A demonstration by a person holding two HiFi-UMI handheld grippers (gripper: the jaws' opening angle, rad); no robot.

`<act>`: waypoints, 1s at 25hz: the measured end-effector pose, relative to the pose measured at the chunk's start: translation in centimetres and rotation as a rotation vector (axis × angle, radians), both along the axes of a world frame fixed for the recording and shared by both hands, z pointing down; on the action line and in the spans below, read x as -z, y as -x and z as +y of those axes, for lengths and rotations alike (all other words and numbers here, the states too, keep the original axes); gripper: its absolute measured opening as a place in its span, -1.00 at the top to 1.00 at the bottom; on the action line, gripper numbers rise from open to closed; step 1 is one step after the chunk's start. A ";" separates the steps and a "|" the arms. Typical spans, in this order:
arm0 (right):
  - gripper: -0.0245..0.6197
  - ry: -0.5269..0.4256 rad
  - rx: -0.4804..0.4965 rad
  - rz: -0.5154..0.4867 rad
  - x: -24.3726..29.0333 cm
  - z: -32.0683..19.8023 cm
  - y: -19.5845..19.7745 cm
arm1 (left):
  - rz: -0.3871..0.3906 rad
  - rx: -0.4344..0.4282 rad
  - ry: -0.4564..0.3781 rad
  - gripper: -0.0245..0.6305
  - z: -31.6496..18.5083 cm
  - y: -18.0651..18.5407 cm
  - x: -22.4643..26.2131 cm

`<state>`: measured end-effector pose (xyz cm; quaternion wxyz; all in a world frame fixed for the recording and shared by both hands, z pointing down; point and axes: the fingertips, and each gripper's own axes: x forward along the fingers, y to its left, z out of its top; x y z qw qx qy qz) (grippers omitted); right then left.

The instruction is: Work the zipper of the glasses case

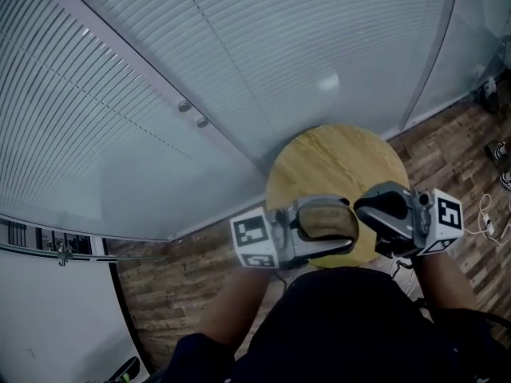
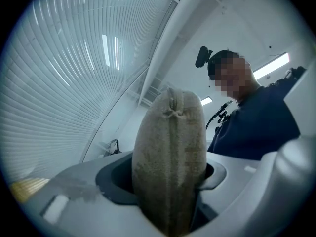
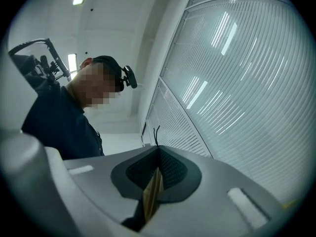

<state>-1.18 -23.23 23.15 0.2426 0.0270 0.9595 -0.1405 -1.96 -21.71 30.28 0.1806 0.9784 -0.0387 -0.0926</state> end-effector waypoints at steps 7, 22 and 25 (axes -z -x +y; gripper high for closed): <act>0.90 0.019 -0.003 -0.010 -0.7 0.0 -0.3 | 0.062 -0.009 0.049 0.00 0.1 -0.4 -0.1; 0.90 0.018 -0.006 -0.010 -0.3 0.1 -0.4 | 0.138 -0.018 0.090 0.01 -0.2 0.2 1.4; 0.90 0.023 -0.002 -0.011 -0.5 0.1 -0.5 | 0.157 -0.012 0.092 0.01 -0.5 0.5 1.9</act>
